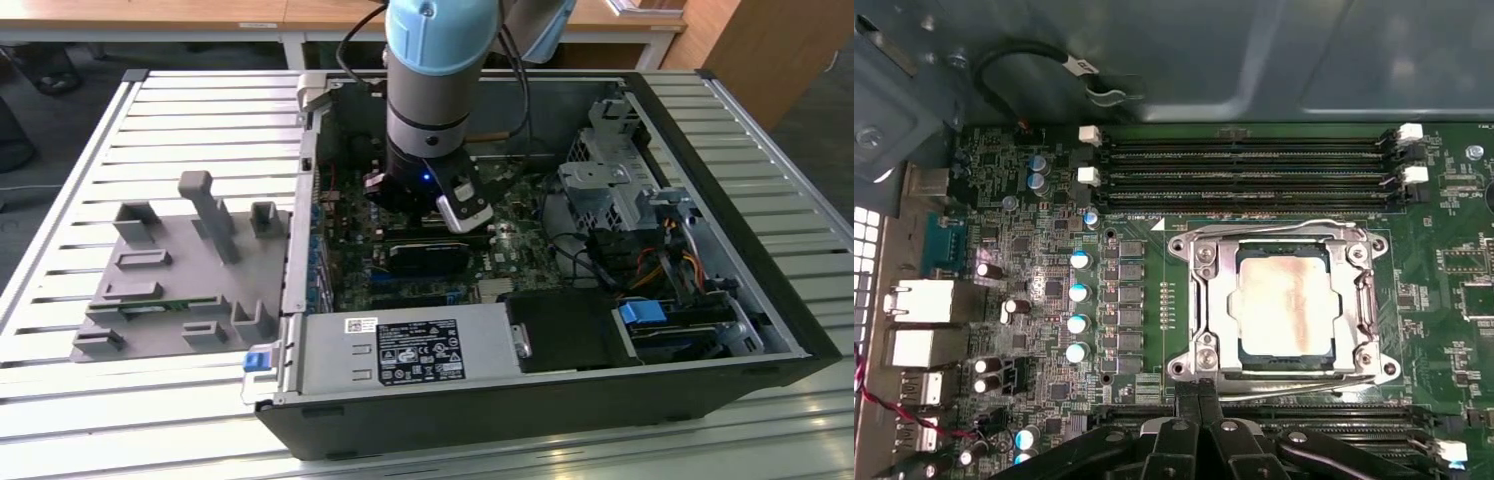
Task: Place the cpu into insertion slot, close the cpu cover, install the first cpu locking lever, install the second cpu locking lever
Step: 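Install the second cpu locking lever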
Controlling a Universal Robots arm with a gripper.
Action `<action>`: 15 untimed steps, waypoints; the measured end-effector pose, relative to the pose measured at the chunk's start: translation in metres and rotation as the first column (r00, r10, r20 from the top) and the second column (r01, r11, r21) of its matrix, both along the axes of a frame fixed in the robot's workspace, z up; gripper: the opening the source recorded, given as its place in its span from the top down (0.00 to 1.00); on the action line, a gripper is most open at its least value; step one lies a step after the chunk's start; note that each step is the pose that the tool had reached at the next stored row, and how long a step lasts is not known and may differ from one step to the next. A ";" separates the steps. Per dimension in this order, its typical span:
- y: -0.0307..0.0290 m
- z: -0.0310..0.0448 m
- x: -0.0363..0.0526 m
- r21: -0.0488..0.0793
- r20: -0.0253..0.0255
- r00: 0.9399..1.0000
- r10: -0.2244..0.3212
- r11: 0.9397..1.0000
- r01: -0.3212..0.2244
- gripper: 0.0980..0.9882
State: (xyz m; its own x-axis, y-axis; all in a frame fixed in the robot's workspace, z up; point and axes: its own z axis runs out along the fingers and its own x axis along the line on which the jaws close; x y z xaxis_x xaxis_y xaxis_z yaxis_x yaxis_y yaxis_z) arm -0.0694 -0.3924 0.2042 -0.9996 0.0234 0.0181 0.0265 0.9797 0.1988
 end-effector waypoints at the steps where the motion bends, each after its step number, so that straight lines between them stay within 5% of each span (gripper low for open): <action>1: 0.0000 -0.0006 -0.0001 0.000 0.000 1.000 0.000 1.000 0.000 0.99; 15: 0.0009 -0.0075 -0.0017 0.016 0.000 1.000 0.000 1.000 0.000 0.99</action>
State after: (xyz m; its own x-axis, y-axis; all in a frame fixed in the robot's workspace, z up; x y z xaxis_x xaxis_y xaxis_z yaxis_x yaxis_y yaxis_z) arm -0.0711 -0.3915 0.1967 -0.9996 0.0231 0.0185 0.0266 0.9763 0.2147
